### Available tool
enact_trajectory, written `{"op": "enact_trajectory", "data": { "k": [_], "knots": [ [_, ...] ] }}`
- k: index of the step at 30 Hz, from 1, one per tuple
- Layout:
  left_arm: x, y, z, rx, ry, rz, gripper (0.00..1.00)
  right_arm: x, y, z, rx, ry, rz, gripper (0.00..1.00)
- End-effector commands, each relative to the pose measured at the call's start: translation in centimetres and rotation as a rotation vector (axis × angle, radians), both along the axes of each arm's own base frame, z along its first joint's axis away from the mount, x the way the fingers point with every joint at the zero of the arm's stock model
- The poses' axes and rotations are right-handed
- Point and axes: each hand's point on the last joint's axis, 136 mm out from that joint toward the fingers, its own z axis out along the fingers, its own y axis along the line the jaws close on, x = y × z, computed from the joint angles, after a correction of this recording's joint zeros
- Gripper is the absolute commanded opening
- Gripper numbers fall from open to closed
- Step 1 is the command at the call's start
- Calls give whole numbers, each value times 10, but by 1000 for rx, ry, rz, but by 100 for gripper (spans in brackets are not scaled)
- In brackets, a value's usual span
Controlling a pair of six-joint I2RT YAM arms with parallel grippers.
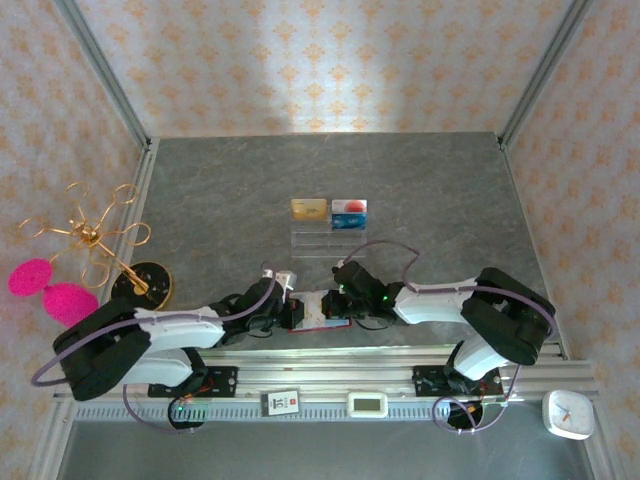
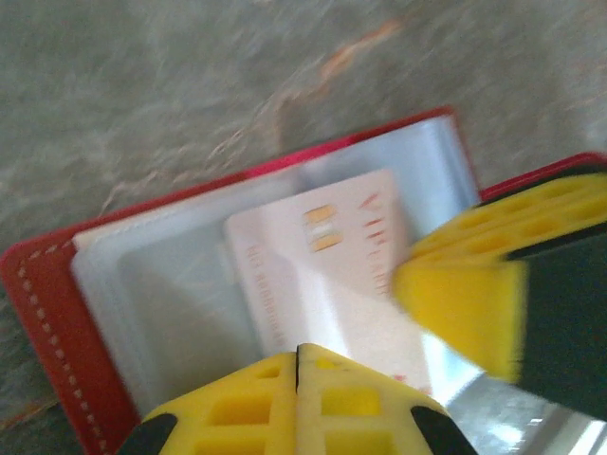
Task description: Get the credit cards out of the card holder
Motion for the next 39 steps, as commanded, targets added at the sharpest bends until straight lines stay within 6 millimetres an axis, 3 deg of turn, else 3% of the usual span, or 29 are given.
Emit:
{"op": "enact_trajectory", "data": {
  "k": [1, 2, 7, 10, 12, 15, 19, 21, 25, 28, 32, 34, 37, 39],
  "knots": [
    [-3, 3, -15, 37, 23, -8, 0, -5, -3, -8, -10, 11, 7, 0],
    [-5, 5, -19, 52, 33, -11, 0, -6, -2, -8, -4, 13, 13, 0],
    [-11, 5, -29, 64, 66, -31, 0, -10, 9, -6, 51, 28, 57, 19],
    [-14, 5, -32, 68, 78, -40, 0, -11, 14, -6, 70, 36, 70, 19],
    [-16, 6, -35, 75, 87, -45, 0, -9, 12, -8, 62, 36, 56, 11],
    [-16, 10, -34, 79, 82, -32, 0, 1, -11, -12, 10, 25, -24, 0],
    [-13, 16, -30, 72, 65, -13, 0, 12, -47, -5, -59, -37, -107, 0],
    [-11, 14, -27, 65, 60, -17, 0, 17, -58, 7, -95, -92, -119, 0],
    [3, 4, -5, 36, 11, -16, 0, 35, -55, 64, -73, -275, -82, 0],
    [20, -6, 35, -30, -77, 6, 20, 55, -54, 119, -82, -448, -40, 0],
    [34, -8, 83, -72, -172, 31, 47, 85, -49, 177, -92, -647, 32, 0],
    [37, -1, 100, -72, -203, 55, 58, 99, -44, 199, -116, -735, 93, 0],
    [39, 13, 118, -66, -237, 98, 69, 116, -33, 215, -117, -804, 203, 0],
    [41, 22, 130, -64, -268, 125, 96, 126, -26, 222, -111, -845, 267, 0]
  ]
}}
